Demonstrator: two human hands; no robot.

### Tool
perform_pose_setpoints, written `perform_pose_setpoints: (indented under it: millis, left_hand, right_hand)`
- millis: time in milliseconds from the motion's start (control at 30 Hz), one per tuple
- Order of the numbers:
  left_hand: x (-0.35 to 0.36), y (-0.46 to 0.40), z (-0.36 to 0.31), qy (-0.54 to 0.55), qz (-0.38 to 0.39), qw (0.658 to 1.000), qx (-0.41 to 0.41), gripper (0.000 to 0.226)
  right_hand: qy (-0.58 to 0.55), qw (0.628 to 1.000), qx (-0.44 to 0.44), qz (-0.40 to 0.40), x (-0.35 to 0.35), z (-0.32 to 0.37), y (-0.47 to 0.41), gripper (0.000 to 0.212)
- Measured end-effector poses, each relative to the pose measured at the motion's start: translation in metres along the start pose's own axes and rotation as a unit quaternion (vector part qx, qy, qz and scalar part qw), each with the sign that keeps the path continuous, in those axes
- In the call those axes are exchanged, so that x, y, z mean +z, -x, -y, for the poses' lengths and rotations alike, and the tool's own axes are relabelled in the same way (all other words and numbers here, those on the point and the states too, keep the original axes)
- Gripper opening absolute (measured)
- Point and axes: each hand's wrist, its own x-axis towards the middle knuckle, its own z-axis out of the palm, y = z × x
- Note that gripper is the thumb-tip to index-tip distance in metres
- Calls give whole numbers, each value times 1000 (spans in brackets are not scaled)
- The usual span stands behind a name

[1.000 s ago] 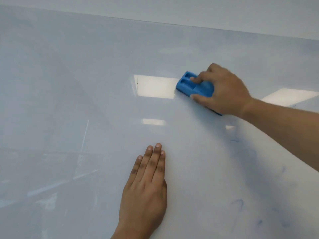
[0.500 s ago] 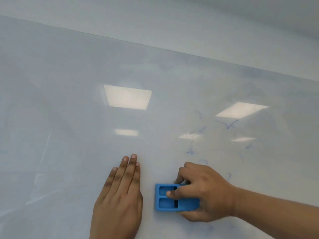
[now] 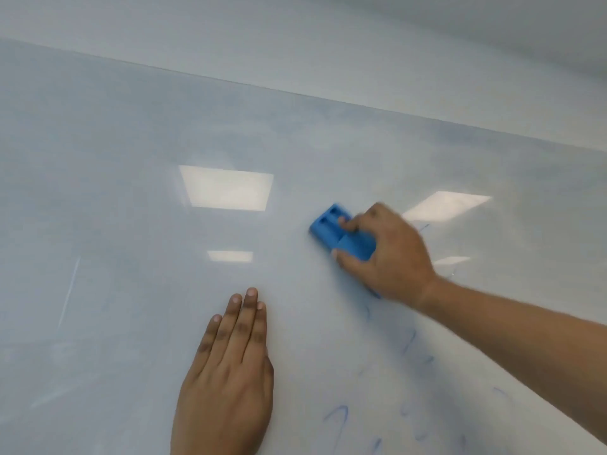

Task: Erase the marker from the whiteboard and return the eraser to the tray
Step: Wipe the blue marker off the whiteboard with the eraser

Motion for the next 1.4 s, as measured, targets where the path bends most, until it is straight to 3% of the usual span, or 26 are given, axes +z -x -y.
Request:
perform_pose_setpoints:
  millis: [67,167,233,333,367,433,567,700,800,900,1000,1100,1300,1400]
  left_hand:
    - [-2,1,1,10,13,1000,0,53]
    - [-5,1,0,6,40,999,-1,55]
    - [-8,1,0,7,50,999,-6,54]
    - [-9,1,-1,7,59,998,-18,54]
    - [-10,1,-2,8,64,998,-22,54]
    - [-12,5,-2,12,71,997,-20,53]
    - [-18,61,3,5,82,997,-17,52]
    - [-28,116,6,5,88,996,-1,53]
    - [-29,121,8,4,86,996,3,54]
    - [-28,120,6,6,81,997,1,53]
    - [-26,121,7,6,74,997,-2,54]
    - [-29,121,7,43,75,996,-11,58]
    - [-32,122,10,51,80,995,-8,58]
    - [-32,123,10,51,79,995,-9,56]
  right_hand:
    - [-23,993,-106,52,2,22,48,41]
    - [16,981,-173,87,-3,22,63,41]
    - [59,991,-110,53,-5,20,47,41]
    - [46,995,87,-34,8,25,45,41]
    - [31,993,100,-47,14,34,55,41]
    - [-3,998,51,-36,24,54,92,41]
    - [-66,990,-101,69,23,83,222,37]
    - [-98,928,-268,240,3,103,365,15]
    - [-76,901,-318,284,-5,106,388,5]
    - [-55,938,-269,213,-3,94,324,20]
    - [-8,991,-100,87,8,76,241,37]
    - [-30,998,-17,50,19,88,229,36]
    - [-109,950,-177,235,19,147,344,23]
    - [-86,921,-235,300,13,160,371,14]
